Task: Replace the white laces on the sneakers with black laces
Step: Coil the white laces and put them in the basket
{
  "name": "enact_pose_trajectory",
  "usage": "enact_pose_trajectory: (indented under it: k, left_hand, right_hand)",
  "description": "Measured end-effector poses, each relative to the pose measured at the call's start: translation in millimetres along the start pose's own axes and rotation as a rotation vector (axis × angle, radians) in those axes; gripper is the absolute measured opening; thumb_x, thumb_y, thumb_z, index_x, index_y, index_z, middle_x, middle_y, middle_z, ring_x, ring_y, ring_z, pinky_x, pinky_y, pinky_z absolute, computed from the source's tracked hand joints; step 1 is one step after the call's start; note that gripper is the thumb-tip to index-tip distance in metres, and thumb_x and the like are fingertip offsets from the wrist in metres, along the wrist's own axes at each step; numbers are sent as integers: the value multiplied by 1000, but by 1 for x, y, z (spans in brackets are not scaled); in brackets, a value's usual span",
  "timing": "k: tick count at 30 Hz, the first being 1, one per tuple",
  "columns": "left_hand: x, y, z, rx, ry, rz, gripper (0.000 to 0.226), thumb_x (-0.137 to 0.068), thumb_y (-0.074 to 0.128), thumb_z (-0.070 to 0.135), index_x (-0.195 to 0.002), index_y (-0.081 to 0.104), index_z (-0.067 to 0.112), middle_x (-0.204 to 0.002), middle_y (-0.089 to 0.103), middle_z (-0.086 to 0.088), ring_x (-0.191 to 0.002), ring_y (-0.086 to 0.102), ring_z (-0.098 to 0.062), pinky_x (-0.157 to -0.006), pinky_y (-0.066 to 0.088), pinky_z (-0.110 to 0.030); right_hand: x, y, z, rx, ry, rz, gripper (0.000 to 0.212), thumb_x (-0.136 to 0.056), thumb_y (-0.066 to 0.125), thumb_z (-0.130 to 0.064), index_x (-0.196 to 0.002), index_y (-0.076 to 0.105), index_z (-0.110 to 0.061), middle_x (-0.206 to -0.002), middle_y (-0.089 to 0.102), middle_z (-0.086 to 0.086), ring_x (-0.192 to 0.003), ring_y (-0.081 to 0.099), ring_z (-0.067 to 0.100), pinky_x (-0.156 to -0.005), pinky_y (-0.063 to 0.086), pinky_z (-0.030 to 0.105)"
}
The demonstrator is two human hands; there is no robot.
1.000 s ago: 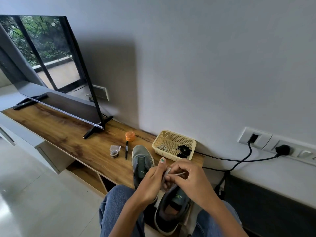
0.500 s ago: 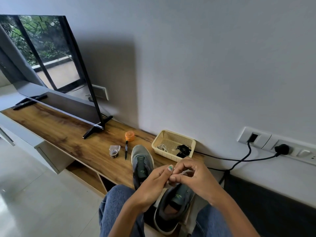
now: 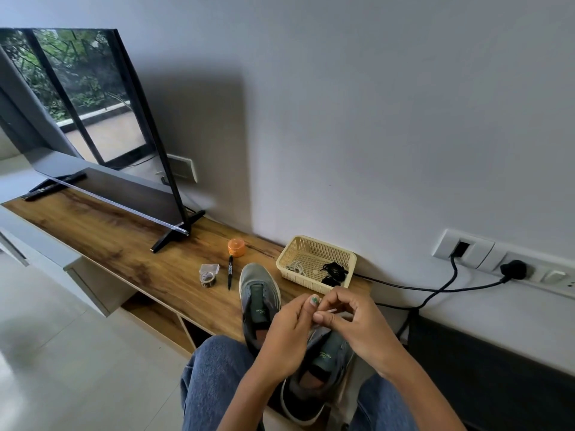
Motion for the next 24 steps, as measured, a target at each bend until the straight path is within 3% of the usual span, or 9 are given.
enact_pose_trajectory:
  k: [3,6,9,12,15,18,21,24]
  left_hand:
    - [0,-4,6,-105,51,26,45,-96,35,45,-69,52,13,-61,46,9,-58,40,-2,-60,33,-25]
    - [-1,-2,-1,-88,-14,33,40,-92,33,50,-70,53,22,-61,52,13,-60,45,1,-62,38,-24]
    - [1,0,-6,8,-53,56,41,-92,34,49,-74,54,19,-65,52,12,-65,47,-3,-65,40,-25]
    - [7,13,-13,212,-174,-71,38,-102,34,38,-97,62,12,-86,64,5,-88,62,-12,-85,49,-29]
    - [14,22,-20,274,-250,-163,26,-104,38,27,-114,59,17,-104,67,5,-108,62,-11,-96,49,-33]
    - [10,15,-20,91,-201,-99,22,-104,38,26,-105,59,17,-96,63,1,-94,60,-11,-87,50,-30]
    - [8,10,-15,-190,-134,-71,24,-105,34,29,-89,52,22,-83,54,8,-73,49,-1,-69,42,-16]
    - [9,14,-13,-277,-105,-119,28,-105,32,27,-82,47,26,-79,51,10,-67,49,3,-64,38,-10]
  right_hand:
    - [1,-1,3,14,-12,26,10,-81,74,-10,-78,65,-10,-74,66,-2,-71,66,5,-66,50,17]
    - [2,-2,6,57,-41,64,10,-82,74,-14,-77,65,-15,-80,66,1,-77,65,12,-71,52,22]
    - [4,-3,5,46,-57,126,9,-83,72,-13,-78,65,-12,-80,67,-2,-75,64,4,-69,47,13]
    - [6,-10,9,15,-40,205,7,-84,71,-15,-80,66,-13,-80,69,-1,-75,65,4,-67,46,11]
    - [7,-15,15,1,-17,256,9,-83,72,-12,-77,66,-16,-76,69,-4,-72,65,6,-64,47,12]
    - [8,-13,15,40,-5,253,12,-83,72,-12,-75,65,-18,-74,68,-4,-69,63,1,-63,45,9]
    - [8,-12,10,195,-38,249,12,-84,71,-16,-77,62,-19,-82,63,-6,-81,59,-1,-68,41,7]
    - [7,-13,-3,348,-127,219,14,-82,73,-18,-76,61,-21,-88,58,-10,-88,54,-2,-73,39,6]
Point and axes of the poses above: each hand's wrist, its own x-axis away from the middle knuckle, its own y-axis out of the palm, z = x × y, the point moved 9 cm from there along -x, towards the middle knuckle
